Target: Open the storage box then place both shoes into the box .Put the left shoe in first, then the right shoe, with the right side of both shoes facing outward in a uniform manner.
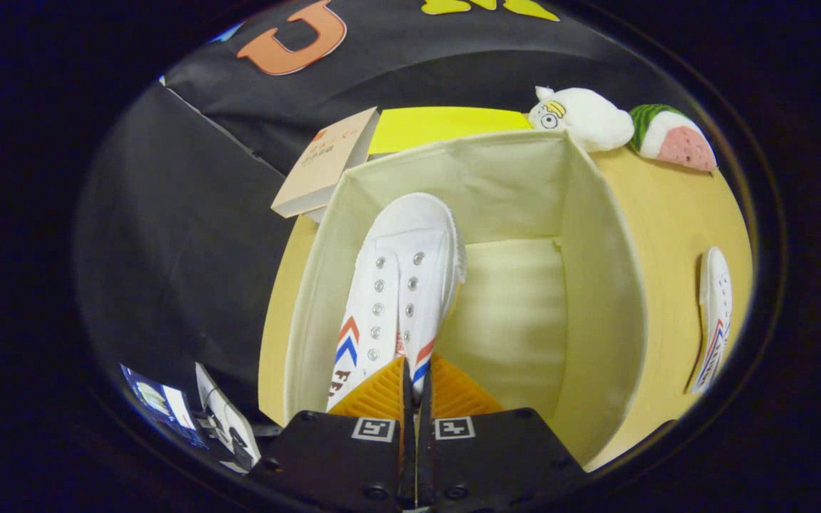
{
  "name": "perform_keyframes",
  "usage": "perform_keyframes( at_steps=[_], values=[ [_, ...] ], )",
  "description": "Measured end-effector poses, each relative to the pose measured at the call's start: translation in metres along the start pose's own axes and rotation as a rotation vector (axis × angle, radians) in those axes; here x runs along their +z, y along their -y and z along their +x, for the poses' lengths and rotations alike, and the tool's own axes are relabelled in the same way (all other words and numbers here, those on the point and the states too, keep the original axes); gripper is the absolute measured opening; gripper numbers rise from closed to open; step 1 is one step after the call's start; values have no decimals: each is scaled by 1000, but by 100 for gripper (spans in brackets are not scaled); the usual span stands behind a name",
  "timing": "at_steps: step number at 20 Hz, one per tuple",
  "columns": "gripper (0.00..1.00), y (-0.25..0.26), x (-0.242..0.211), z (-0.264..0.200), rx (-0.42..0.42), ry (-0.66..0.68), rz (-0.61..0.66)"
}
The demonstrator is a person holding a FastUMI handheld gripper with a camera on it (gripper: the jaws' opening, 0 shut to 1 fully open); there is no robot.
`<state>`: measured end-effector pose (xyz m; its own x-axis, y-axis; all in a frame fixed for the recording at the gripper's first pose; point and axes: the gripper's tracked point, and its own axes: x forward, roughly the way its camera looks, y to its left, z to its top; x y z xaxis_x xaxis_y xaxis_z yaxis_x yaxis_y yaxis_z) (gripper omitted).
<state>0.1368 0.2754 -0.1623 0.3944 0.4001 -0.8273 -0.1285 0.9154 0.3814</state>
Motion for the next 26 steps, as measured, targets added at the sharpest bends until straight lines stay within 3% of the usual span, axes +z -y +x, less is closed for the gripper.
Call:
perform_keyframes(
  at_steps=[5,7,9,11,12,16,20,26],
  values=[
    [8,-4,2,7,19,-17,6],
    [20,-14,7,8,83,-1,-4],
    [24,-20,6,0,100,1,-29],
    [45,-17,1,-8,86,-7,-57],
    [50,-15,0,-12,81,-9,-54],
    [66,10,8,-38,12,39,-68],
    [75,29,14,-82,-13,73,-95],
    [76,87,14,-151,-168,102,-171]
  ],
)
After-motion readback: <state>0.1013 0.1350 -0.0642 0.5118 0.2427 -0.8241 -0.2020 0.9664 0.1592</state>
